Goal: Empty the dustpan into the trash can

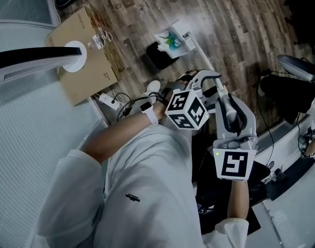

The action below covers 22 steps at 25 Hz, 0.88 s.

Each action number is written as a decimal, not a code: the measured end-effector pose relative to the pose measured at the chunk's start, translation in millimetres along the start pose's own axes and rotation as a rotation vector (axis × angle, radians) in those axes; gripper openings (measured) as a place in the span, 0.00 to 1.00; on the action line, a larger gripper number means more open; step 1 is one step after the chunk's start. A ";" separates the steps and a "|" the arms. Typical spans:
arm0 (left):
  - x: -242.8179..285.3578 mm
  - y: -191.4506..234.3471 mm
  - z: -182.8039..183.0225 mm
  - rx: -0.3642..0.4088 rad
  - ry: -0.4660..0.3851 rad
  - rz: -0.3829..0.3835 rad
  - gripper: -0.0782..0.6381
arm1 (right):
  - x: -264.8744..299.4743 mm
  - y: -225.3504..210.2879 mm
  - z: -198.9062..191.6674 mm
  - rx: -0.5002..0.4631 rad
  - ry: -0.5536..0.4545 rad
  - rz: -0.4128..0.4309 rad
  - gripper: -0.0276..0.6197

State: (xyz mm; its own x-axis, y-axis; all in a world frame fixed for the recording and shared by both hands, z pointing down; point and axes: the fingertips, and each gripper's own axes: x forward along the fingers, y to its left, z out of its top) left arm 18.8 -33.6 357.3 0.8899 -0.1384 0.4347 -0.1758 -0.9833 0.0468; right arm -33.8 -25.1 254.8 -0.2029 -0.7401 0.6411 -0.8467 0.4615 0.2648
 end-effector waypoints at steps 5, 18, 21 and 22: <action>-6.7 2.1 1.9 -0.063 -0.045 0.056 0.31 | -4.0 10.3 2.4 -0.113 -0.003 0.053 0.21; -39.7 2.3 -13.7 -0.122 -0.071 0.114 0.32 | -8.5 49.2 8.8 -0.257 -0.046 0.125 0.21; -44.8 0.9 -13.3 -0.124 -0.080 0.129 0.32 | -11.7 54.5 10.4 -0.277 -0.057 0.124 0.21; -46.1 0.7 -13.1 -0.128 -0.082 0.134 0.33 | -12.4 56.1 10.9 -0.285 -0.058 0.124 0.21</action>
State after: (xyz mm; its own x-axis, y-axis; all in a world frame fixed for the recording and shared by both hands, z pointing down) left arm -27.9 -26.4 349.1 0.8855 -0.2812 0.3699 -0.3421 -0.9333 0.1095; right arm -84.1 4.6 253.9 -0.3306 -0.6924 0.6414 -0.6431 0.6627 0.3839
